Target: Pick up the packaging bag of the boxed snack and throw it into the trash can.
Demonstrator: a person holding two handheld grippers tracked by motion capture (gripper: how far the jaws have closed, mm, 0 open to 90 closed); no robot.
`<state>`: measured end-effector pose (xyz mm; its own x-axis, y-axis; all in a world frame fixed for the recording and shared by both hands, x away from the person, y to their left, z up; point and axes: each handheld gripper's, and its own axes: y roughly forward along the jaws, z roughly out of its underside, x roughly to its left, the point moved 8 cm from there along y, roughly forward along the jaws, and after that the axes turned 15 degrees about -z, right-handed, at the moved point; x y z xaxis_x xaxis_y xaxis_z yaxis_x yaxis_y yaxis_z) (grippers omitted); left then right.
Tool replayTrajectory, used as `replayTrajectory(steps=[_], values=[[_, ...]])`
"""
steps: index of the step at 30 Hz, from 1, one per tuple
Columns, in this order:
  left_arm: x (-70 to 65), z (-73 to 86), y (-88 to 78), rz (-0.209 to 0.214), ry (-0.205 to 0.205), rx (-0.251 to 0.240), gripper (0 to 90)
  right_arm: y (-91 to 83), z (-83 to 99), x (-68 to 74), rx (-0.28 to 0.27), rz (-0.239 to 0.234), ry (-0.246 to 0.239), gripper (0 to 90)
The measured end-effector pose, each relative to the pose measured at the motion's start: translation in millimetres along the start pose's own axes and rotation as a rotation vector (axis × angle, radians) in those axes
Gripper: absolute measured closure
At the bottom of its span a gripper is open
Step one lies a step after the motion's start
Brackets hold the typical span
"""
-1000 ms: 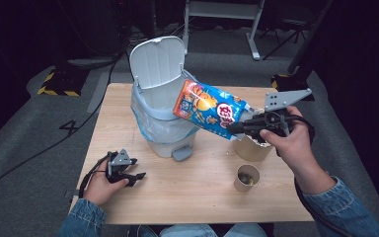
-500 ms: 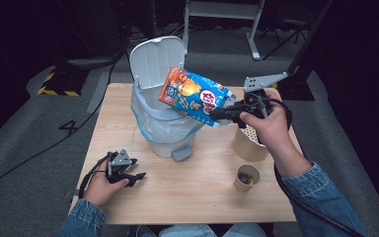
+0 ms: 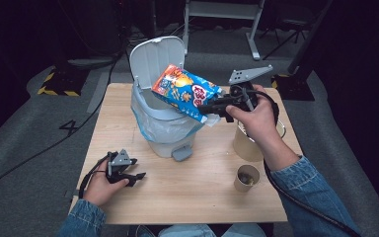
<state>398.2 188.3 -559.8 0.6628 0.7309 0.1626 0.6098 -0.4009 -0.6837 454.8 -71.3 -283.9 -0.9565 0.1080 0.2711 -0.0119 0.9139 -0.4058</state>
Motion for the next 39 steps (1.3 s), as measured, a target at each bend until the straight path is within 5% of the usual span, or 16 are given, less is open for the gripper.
replayTrajectory(steps=[3,15,25,30,39], values=[[-0.1,0.1,-0.1,0.000,-0.001,0.001,34.2,1.0,-2.8,-0.7,-0.017,0.022,0.001,63.3],[0.0,0.0,0.0,0.000,0.000,0.000,34.2,-1.3,-23.0,2.5,-0.068,0.102,-0.062,42.0],[0.0,0.0,0.0,0.001,0.000,0.000,34.2,-1.9,-32.6,-3.5,-0.056,0.189,-0.114,38.0],[0.5,-0.1,0.1,0.000,0.003,-0.001,34.2,-5.6,-34.1,0.6,-0.077,0.182,-0.128,37.9],[0.9,-0.1,0.2,0.004,-0.004,-0.002,34.7,-32.6,-6.6,2.0,-0.049,0.178,-0.135,34.4]])
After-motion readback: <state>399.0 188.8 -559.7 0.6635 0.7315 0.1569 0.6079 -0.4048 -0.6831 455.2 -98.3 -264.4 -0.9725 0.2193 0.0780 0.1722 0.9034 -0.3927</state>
